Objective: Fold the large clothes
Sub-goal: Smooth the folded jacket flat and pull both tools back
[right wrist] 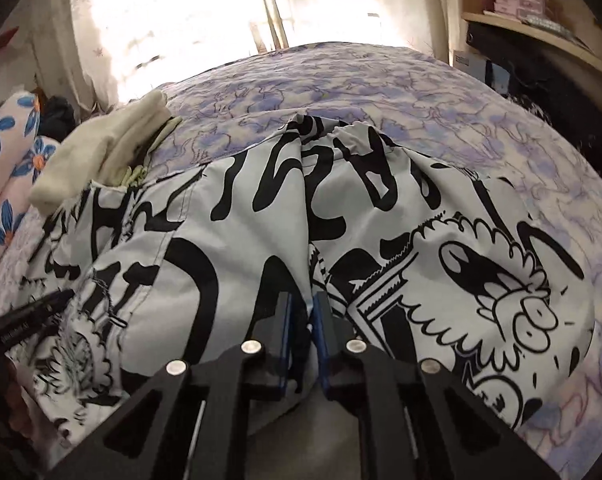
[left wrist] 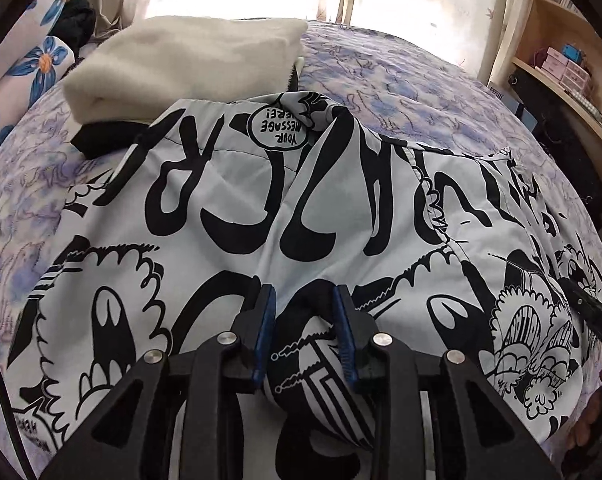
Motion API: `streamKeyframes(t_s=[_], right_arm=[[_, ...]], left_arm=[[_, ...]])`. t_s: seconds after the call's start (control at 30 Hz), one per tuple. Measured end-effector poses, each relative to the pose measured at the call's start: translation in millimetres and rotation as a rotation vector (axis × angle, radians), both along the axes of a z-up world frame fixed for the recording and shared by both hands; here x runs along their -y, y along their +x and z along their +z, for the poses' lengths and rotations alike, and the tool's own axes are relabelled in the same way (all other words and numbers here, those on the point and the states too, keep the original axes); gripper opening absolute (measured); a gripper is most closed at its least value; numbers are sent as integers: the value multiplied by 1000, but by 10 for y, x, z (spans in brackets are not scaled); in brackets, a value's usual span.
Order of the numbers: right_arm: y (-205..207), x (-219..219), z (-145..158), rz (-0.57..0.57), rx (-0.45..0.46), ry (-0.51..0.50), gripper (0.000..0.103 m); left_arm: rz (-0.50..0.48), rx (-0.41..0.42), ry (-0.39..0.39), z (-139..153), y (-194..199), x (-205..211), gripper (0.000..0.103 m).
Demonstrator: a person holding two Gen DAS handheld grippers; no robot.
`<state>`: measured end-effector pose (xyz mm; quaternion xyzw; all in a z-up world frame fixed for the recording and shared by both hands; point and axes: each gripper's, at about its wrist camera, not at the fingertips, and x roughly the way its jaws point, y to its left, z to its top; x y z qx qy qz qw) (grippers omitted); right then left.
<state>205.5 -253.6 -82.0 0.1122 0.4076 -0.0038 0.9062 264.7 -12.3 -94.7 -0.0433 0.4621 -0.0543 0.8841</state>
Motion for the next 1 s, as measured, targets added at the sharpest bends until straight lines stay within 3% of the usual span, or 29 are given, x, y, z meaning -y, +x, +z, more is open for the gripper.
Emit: streamKeyframes(t_s=[0.17,0.23,0.3,0.33,0.43,0.53,0.6,1.0], right_arm=[[-153,-114,232,13,40,54,13],[-252,-213,299,37,54,61,24],[-349,-310,329,64,71,60,43],[-420,-369,330,86,83,59,47],[-532,-538,226,144,75,3,47],[-545,-610,-20,158,-7,-54,46],[-578,-571,-95,143,-27,-36,46],[-805,-511,104,77,-53,10,47]], left_arm=[[24,-1,19,141,-159,-1,29],[18,-7,-5,191,-264,19,29],[-5,-3,-16,219,-401,47,32],[-15,-5,-16,214,-452,57,32],[-50,-39,-7,107,-569,127,34],[-61,-66,27,-58,-643,139,34],[-59,-60,26,-61,-671,134,34],[-37,-104,-15,156,-926,80,34]])
